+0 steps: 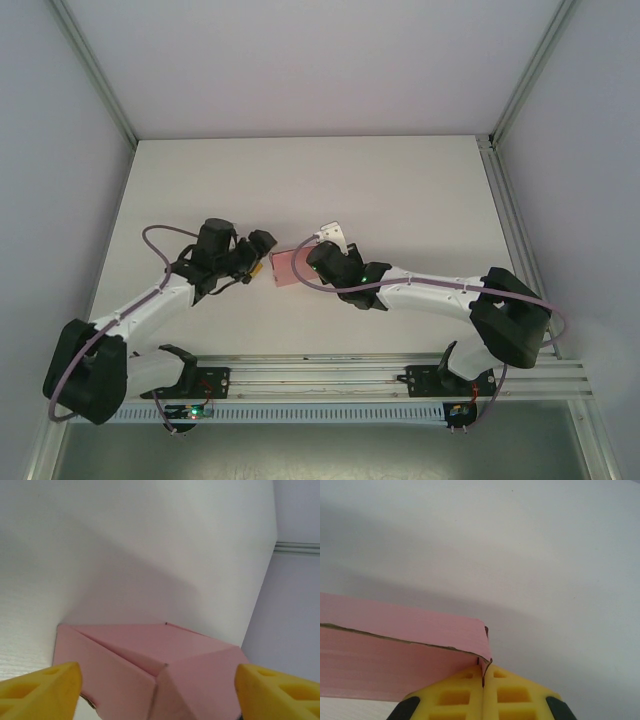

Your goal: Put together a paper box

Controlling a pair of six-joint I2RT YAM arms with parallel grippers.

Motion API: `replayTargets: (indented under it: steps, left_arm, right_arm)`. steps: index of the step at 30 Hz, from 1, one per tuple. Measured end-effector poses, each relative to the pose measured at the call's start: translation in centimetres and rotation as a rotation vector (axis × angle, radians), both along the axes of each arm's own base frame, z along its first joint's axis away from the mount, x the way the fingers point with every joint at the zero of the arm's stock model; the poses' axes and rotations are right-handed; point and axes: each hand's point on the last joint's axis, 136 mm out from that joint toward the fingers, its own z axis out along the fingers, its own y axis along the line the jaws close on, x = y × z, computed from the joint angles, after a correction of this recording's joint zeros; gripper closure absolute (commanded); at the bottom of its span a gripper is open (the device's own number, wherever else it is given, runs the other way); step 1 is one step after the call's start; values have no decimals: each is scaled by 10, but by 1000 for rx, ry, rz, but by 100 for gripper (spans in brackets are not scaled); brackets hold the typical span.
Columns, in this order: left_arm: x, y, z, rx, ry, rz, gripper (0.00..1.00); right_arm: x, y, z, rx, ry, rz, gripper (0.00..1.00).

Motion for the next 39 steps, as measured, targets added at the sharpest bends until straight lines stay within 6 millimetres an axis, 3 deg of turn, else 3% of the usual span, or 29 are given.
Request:
replayTargets:
  steps: [2, 9, 13, 16, 17, 21, 26, 29, 34, 39]
  left_arm:
    - [-2, -4, -8, -13, 25, -19, 40]
    - [-2, -11, -4, -47, -25, -60, 54]
    - [-5, -10, -5, -43, -66, -66, 56]
    - [-5, -8, -6, -25, -104, -79, 57]
    - [-5, -8, -7, -18, -118, -85, 57]
    - [-2, -7, -10, 14, -168, -107, 69]
    - [7, -7, -12, 52, -215, -119, 73]
    - [10, -7, -11, 59, -241, -128, 73]
    - [8, -12, -9, 66, -263, -154, 73]
    - [6, -16, -9, 73, -274, -164, 73]
  right_arm:
    - [0, 0, 0, 3, 0, -2, 100]
    - [0, 1, 0, 20, 7, -15, 100]
    - [-1, 3, 0, 32, 13, -8, 98]
    - [-3, 6, 1, 48, 23, 11, 86]
    - [-6, 6, 1, 56, 30, 26, 78]
    - [-12, 2, 2, 82, 59, 66, 57]
    - [-21, -2, 3, 119, 115, 139, 45]
    - [-27, -5, 3, 169, 160, 191, 28]
    - [-40, 1, 9, 295, 204, 297, 18]
    - [-39, 16, 33, 405, 149, 368, 12]
